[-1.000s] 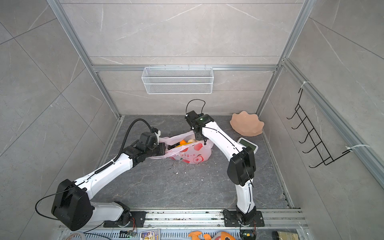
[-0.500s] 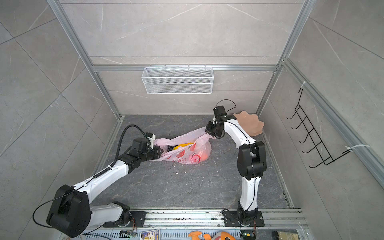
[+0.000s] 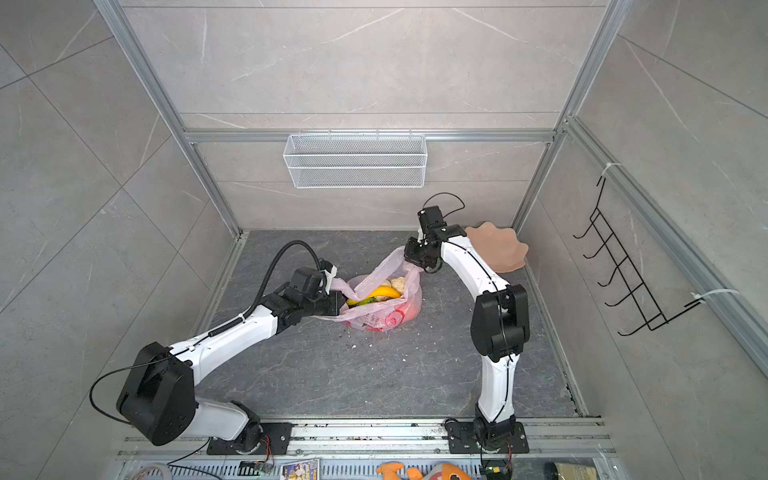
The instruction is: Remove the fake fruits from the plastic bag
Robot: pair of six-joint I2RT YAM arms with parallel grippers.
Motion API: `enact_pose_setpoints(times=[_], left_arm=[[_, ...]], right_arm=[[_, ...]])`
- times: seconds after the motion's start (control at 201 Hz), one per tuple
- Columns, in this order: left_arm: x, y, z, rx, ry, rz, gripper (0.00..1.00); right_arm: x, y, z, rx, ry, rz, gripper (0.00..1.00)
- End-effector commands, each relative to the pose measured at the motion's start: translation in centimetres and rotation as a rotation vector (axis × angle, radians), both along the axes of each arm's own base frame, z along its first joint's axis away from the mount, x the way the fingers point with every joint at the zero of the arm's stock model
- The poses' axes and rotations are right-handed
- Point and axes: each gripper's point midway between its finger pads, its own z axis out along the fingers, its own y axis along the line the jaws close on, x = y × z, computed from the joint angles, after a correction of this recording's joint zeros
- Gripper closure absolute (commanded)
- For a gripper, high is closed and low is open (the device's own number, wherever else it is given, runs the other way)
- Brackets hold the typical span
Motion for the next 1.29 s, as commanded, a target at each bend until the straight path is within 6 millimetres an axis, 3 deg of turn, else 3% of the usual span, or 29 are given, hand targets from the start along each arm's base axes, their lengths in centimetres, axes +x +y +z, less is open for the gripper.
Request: enact_pose_setpoints(times=[0.0,0.09,0.204,0.398,0.498,0.647,0.797,0.941,1.081,1.18,1.285], left_arm=[[-0.3,1.1,-0.2,0.025,0.0,0.042,1.0],[-0.2,1.2,-0.2,0.017,0.005,0.065,1.0],[-0.1,1.3,0.1,0.002,0.002,0.088,1.0],[0.1,1.1,0.2,-0.014,0.004,0.102,1.0],[0.1,0.9,0.2,-0.019,0.008,0.103,1.0],[0.0,0.8,0.2,-0.023,0.008,0.102,1.0],[-0.1,0.9,0.1,-0.023,0.014,0.117,1.0],[-0.1,1.5,-0.4,-0.023,0.031,0.164,1.0],[0.1,2.0,-0.8,-0.013,0.036,0.199,1.0],[0.4,2.9,-0.9,-0.02,0.044,0.244,1.0],[1.1,5.6,-1.2,-0.101,0.077,0.356,1.0]], right_arm=[[-1.9,-2.3,3.5,-0.213,-0.073,-0.026,0.39],[-4.1,-3.7,5.5,-0.424,-0.103,-0.053,0.29],[-7.1,-4.8,7.5,-0.643,-0.131,-0.087,0.25],[-10.7,-1.2,7.1,-0.762,-0.162,-0.042,0.25],[-11.0,0.3,4.6,-0.775,-0.122,-0.01,0.26],[-9.6,1.5,1.7,-0.8,-0.107,0.03,0.28],[-8.5,0.5,-0.3,-0.92,-0.066,0.019,0.28],[-9.3,0.2,-4.5,-0.889,0.041,0.054,0.3],[-9.6,0.1,-6.9,-0.821,0.08,0.061,0.45],[-9.3,-0.2,-7.2,-0.689,0.084,0.029,0.72],[-8.7,-0.7,-7.1,-0.363,0.063,-0.033,0.95]])
